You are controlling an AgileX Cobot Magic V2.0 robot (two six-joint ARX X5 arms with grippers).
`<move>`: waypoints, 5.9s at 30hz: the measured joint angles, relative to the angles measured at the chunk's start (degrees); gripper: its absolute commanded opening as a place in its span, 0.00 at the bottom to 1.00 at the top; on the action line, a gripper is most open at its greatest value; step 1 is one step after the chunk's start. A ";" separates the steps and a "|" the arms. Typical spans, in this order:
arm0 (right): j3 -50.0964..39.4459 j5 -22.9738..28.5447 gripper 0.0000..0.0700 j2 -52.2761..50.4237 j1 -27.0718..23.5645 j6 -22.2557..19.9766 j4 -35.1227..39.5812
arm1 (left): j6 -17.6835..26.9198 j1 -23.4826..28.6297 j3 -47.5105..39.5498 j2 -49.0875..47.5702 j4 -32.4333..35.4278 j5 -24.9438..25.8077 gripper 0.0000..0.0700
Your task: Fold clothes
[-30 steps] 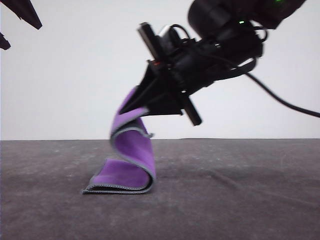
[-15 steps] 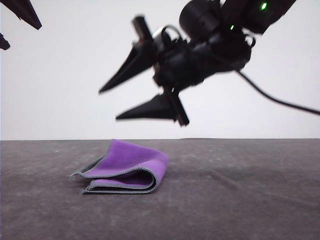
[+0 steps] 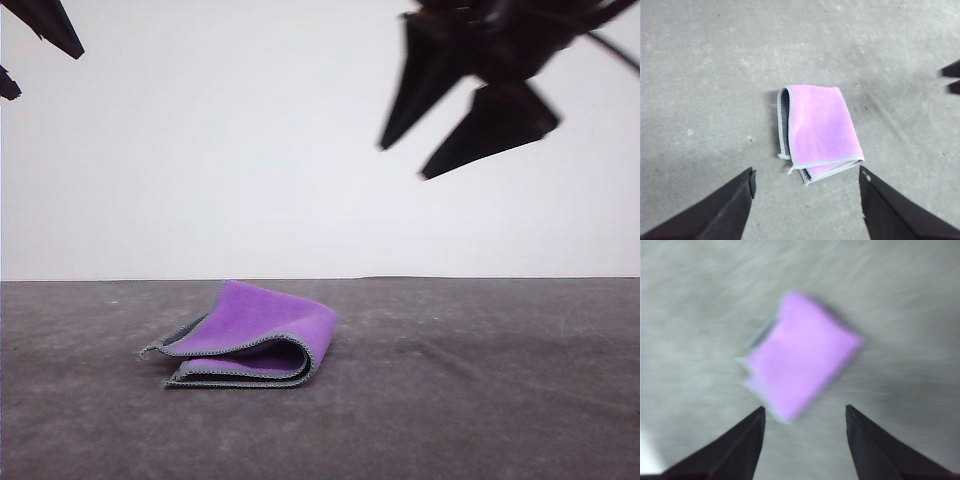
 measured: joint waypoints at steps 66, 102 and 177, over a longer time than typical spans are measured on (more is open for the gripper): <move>-20.46 9.35 0.02 -16.92 -1.62 -1.77 15.58 | 8.52 18.88 -46.50 -39.48 36.51 -7.72 0.00; -30.85 19.64 0.02 -31.25 -6.41 -9.22 17.74 | 7.50 18.86 -49.31 -47.01 37.75 -9.38 0.00; -53.05 27.49 0.02 -71.36 -25.53 -6.21 18.99 | 7.50 18.86 -49.31 -47.01 37.75 -9.38 0.00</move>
